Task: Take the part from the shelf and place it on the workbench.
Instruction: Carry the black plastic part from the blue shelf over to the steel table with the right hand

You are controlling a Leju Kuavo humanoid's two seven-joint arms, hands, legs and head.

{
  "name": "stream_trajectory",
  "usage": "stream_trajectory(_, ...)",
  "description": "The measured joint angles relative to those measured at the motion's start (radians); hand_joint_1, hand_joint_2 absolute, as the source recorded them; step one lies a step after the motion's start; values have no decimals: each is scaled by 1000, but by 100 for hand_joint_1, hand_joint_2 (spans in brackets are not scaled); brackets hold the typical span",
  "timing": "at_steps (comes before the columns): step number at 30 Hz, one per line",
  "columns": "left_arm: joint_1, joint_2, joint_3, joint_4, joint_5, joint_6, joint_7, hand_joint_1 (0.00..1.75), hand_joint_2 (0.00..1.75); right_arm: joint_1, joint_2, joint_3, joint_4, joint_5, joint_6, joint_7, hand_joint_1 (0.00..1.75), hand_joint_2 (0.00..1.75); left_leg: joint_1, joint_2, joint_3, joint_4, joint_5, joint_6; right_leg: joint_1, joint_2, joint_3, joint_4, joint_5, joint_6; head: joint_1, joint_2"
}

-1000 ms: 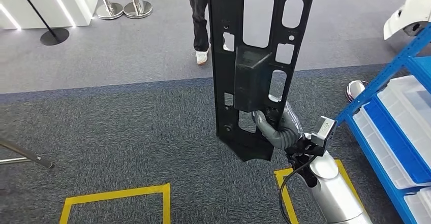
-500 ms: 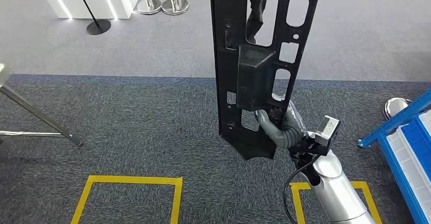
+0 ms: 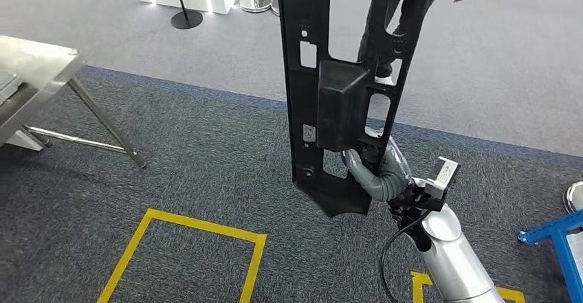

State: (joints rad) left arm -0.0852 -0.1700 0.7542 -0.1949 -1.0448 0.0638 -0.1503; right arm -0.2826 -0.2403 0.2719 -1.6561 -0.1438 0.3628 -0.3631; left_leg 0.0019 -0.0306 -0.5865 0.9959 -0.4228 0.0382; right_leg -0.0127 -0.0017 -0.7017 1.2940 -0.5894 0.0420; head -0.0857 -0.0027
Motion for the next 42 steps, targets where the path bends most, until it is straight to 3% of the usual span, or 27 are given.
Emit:
stream_trajectory(1,1,0,0,0,0,0,0,0,0,1,0,0,0,0,1,2,175,175,0,-14,-1,2,0,-2,-2,1,-1,-3,16,1,0,0)
stream_trajectory(2,2,0,0,0,0,1,0,0,0,1,0,0,0,0,1,4,175,175,1,-29,-1,5,0,-4,-4,4,15,-42,49,2,0,0)
stream_trajectory(3,4,0,0,0,0,1,0,0,0,0,1,0,0,0,2,6,175,175,2,-43,-2,8,-1,-7,-8,21,46,-112,91,3,0,0)
stream_trajectory(5,4,-1,0,0,-2,2,0,0,0,1,2,-1,-1,0,1,11,175,175,3,-66,-12,19,-3,-18,-16,74,97,-234,137,1,0,0)
stream_trajectory(6,4,-1,0,0,-3,2,0,0,0,4,3,-2,-2,0,0,13,175,175,4,-77,-18,22,-3,-24,-17,93,107,-263,142,-1,0,0)
stream_trajectory(7,6,-1,0,0,-5,2,1,0,0,9,3,-4,-4,0,0,14,175,175,5,-89,-25,23,-1,-31,-15,97,108,-269,137,-6,0,0)
stream_trajectory(9,12,-1,0,0,-8,3,3,0,0,15,3,-6,-10,0,0,15,175,175,9,-99,-33,23,2,-45,-15,71,109,-273,140,-21,0,0)
stream_trajectory(11,16,0,0,0,-10,6,10,0,0,16,2,-8,-17,0,2,15,175,175,6,-55,-53,64,-24,-53,-17,44,114,-280,142,-36,0,0)
stream_trajectory(13,15,0,0,0,-10,9,18,0,0,17,1,-13,-22,-2,4,17,175,175,7,0,-105,177,-84,-58,-13,15,116,-282,142,-45,0,0)
stream_trajectory(15,15,0,0,0,-11,7,25,0,0,25,1,-22,-23,-5,3,20,175,175,10,15,-152,281,-121,-61,-8,-15,116,-282,140,-48,0,0)
stream_trajectory(16,17,0,0,0,-11,5,29,0,0,31,1,-26,-23,-7,3,21,175,175,11,18,-152,289,-116,-61,-7,-31,116,-282,139,-49,0,0)
stream_trajectory(18,21,0,0,0,-12,3,33,0,0,40,1,-33,-23,-10,2,21,175,175,9,33,-100,202,-67,-55,-3,-56,118,-281,137,-48,0,0)
stream_trajectory(20,21,1,0,0,-12,3,34,0,0,44,1,-39,-27,-12,0,21,175,175,-1,78,-30,76,-30,-41,3,-78,120,-280,134,-43,0,0)
stream_trajectory(21,20,1,0,0,-12,3,34,0,0,45,1,-42,-30,-13,-1,20,175,175,-6,94,-10,38,-24,-35,6,-88,122,-280,133,-39,0,0)
stream_trajectory(22,19,1,0,0,-12,3,34,0,0,46,1,-45,-32,-13,-1,20,175,175,-10,100,-3,21,-26,-30,8,-99,123,-280,132,-34,0,0)
stream_trajectory(24,22,1,0,0,-12,3,34,0,0,48,3,-49,-34,-14,-1,20,175,175,-7,79,-3,14,-20,-22,8,-113,127,-282,130,-24,0,0)
stream_trajectory(26,25,1,0,0,-12,3,34,0,0,48,6,-51,-38,-14,0,20,175,175,-1,58,0,3,-11,-14,4,-78,117,-251,104,-14,0,0)
stream_trajectory(28,23,0,0,0,-12,2,34,0,0,51,10,-55,-40,-14,0,20,175,175,2,37,1,-2,-6,-9,-1,-23,67,-141,42,-7,0,0)
stream_trajectory(30,22,0,0,0,-12,1,34,0,0,59,11,-57,-40,-14,0,20,175,175,2,14,-2,0,-5,-7,-2,-5,7,-19,-3,-3,0,0)
stream_trajectory(31,23,0,0,0,-12,1,34,0,0,62,11,-57,-40,-14,0,21,175,175,3,1,-2,1,-4,-8,-4,-4,-4,1,1,-1,0,0)
stream_trajectory(32,24,0,0,0,-12,1,34,0,0,64,11,-58,-40,-14,0,21,175,175,4,-11,-3,4,-4,-10,-7,-2,5,-20,23,2,0,0)
stream_trajectory(33,24,0,0,0,-12,1,34,0,0,65,11,-58,-40,-14,0,21,175,175,6,-24,-3,8,-5,-13,-11,6,33,-78,59,5,0,0)
stream_trajectory(35,23,0,0,0,-12,1,34,0,0,65,12,-58,-40,-14,0,21,175,175,8,-49,-9,22,-10,-24,-22,49,96,-207,110,9,0,0)
stream_trajectory(37,22,1,0,0,-12,1,34,0,0,66,13,-59,-40,-14,0,21,175,175,8,-69,-20,31,-11,-37,-22,73,118,-258,119,1,0,0)
stream_trajectory(39,24,1,1,0,-12,1,34,0,0,67,14,-59,-41,-14,0,21,175,175,10,-84,-28,30,-7,-50,-18,53,115,-258,121,-14,0,0)
stream_trajectory(40,26,1,1,0,-12,1,34,0,0,66,14,-59,-41,-14,0,21,175,175,11,-78,-32,34,-11,-54,-18,43,116,-260,122,-22,0,0)
stream_trajectory(42,26,1,0,0,-12,1,35,0,0,65,12,-59,-43,-14,0,21,175,175,10,-37,-59,94,-48,-62,-18,18,120,-264,122,-36,0,0)
